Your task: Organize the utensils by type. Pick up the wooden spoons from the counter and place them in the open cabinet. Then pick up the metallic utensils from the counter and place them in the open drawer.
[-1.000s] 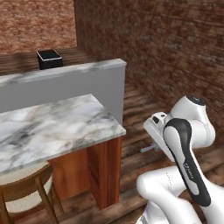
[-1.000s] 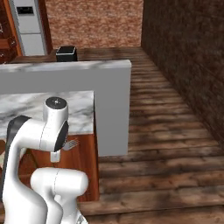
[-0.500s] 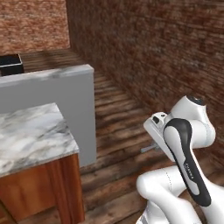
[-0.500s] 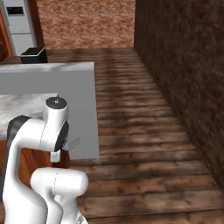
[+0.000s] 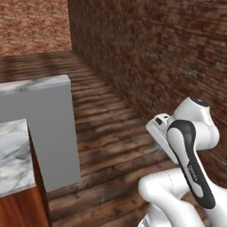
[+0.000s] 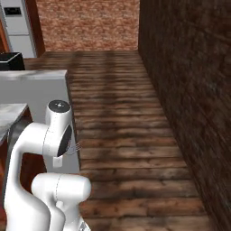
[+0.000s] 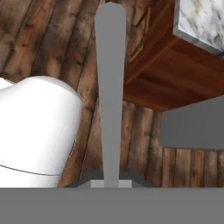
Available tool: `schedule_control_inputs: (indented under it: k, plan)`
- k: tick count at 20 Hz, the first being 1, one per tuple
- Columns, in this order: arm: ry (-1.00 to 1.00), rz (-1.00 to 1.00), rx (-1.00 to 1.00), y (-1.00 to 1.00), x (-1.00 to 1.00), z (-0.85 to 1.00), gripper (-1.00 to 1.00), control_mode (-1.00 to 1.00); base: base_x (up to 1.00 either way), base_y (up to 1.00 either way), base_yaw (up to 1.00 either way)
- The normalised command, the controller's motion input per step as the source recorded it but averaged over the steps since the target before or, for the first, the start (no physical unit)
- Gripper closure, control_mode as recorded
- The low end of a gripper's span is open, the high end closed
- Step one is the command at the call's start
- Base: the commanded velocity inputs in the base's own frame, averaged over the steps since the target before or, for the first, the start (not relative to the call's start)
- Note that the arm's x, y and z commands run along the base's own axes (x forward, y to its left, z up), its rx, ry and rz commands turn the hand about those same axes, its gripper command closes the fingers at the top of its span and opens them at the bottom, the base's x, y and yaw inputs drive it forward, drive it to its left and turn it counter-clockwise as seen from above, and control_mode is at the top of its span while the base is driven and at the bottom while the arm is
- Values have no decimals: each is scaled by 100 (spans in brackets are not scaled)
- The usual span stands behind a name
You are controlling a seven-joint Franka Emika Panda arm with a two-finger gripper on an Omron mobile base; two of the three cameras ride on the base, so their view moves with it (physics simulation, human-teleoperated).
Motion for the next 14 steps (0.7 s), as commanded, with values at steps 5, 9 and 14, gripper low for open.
schedule_control_inputs:
  k: [5,9,14]
  plan:
    - [0,0,0,0,0,0,100,100,92,-31,15]
    - [0,0,0,0,0,0,100,100,96,-20,16]
    - [0,0,0,0,0,0,100,100,93,-46,20]
